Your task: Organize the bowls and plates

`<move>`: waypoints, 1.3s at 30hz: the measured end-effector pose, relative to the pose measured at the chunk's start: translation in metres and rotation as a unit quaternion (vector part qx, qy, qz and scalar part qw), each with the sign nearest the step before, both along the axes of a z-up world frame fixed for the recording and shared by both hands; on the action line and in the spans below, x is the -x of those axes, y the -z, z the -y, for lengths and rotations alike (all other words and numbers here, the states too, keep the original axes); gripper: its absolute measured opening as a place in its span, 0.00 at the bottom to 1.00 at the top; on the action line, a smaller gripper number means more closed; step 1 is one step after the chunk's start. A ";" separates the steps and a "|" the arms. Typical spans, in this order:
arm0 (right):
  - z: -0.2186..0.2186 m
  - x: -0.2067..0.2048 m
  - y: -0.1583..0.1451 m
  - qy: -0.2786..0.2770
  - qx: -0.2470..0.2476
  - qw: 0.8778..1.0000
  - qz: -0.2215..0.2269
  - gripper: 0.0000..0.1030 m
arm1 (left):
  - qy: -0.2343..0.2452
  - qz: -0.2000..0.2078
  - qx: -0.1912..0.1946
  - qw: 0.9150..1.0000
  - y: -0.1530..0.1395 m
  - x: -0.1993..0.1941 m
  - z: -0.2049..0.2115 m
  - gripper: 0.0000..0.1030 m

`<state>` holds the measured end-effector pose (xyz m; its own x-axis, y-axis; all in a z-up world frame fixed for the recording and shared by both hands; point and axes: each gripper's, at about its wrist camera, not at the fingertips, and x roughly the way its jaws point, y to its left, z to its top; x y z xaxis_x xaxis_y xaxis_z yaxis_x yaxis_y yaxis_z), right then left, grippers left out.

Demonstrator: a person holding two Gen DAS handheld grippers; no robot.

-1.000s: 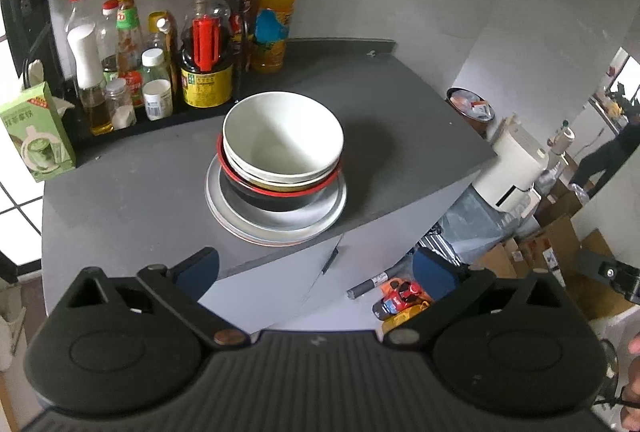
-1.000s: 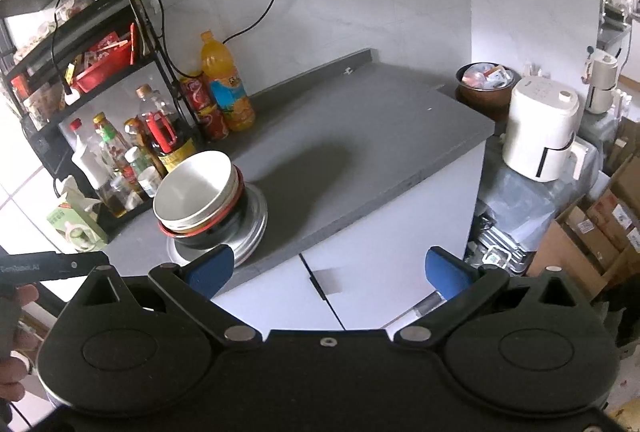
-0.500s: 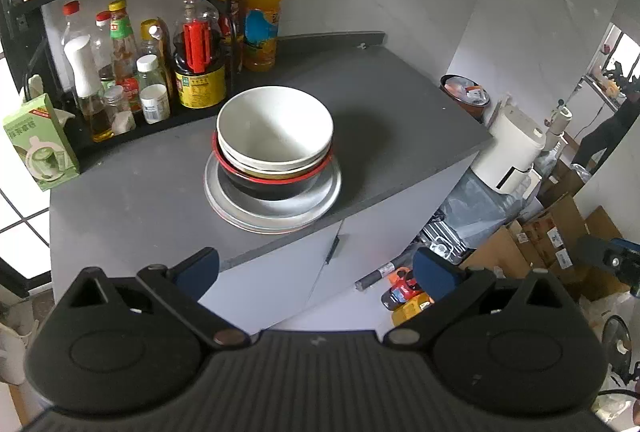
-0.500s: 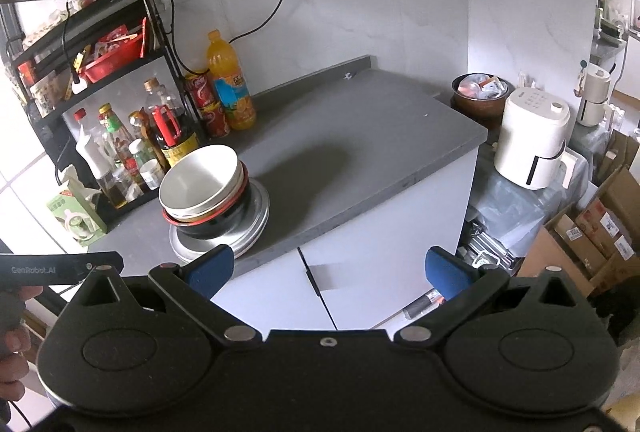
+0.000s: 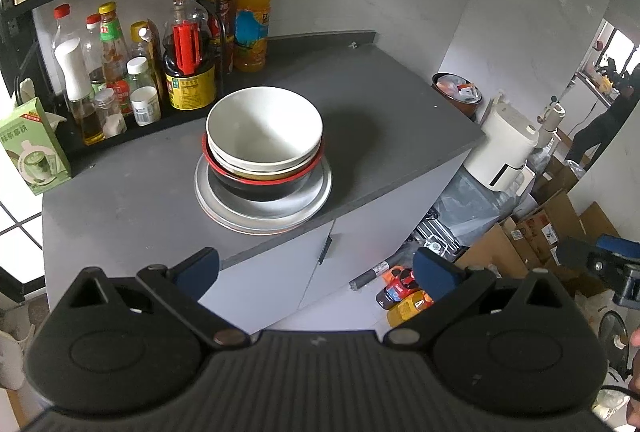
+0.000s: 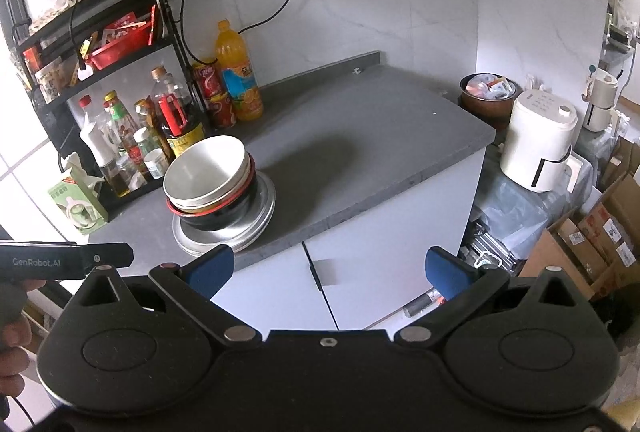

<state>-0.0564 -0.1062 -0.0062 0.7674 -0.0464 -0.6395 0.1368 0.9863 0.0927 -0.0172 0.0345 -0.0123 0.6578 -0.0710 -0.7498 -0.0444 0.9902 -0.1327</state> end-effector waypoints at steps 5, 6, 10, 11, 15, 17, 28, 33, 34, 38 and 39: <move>-0.001 -0.001 0.000 0.002 0.000 1.000 0.000 1.00 | -0.001 0.000 0.000 1.000 -0.001 -0.001 -0.003 0.99; -0.001 -0.002 -0.001 0.002 -0.001 1.000 0.000 1.00 | -0.001 0.000 0.001 1.000 -0.001 -0.001 -0.003 0.99; -0.003 -0.004 -0.002 0.002 0.001 1.000 0.000 1.00 | 0.001 0.001 0.002 1.000 -0.003 -0.003 -0.007 0.99; -0.003 -0.005 -0.002 0.003 0.001 1.000 0.000 1.00 | 0.002 0.001 0.003 1.000 -0.004 -0.004 -0.007 0.99; -0.004 -0.006 -0.003 0.002 0.004 1.000 0.002 1.00 | 0.004 0.002 0.003 1.000 -0.004 -0.004 -0.006 0.99; -0.005 -0.007 -0.003 0.005 0.005 1.000 0.001 1.00 | 0.004 0.003 0.005 1.000 -0.004 -0.005 -0.007 0.99; -0.005 -0.008 -0.001 0.010 0.004 1.000 -0.001 1.00 | 0.005 0.004 0.006 1.000 -0.003 -0.008 -0.005 0.99; -0.002 -0.009 0.000 0.008 0.005 1.000 -0.003 1.00 | 0.002 0.005 0.009 1.000 -0.003 -0.008 -0.004 0.99; -0.002 -0.010 0.000 0.007 0.006 1.000 -0.002 1.00 | 0.001 0.004 0.010 1.000 -0.002 -0.009 -0.005 0.99; 0.000 -0.011 0.000 0.010 0.007 1.000 -0.003 1.00 | 0.002 0.002 0.011 1.000 -0.001 -0.011 -0.004 0.99; 0.000 -0.011 -0.001 0.011 0.006 1.000 -0.002 1.00 | 0.003 0.004 0.010 1.000 -0.001 -0.011 -0.004 0.99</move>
<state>-0.0457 -0.1064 -0.0055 0.7635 -0.0710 -0.6419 0.1589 0.9840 0.0801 -0.0066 0.0383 -0.0117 0.6627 -0.0898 -0.7435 -0.0371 0.9876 -0.1524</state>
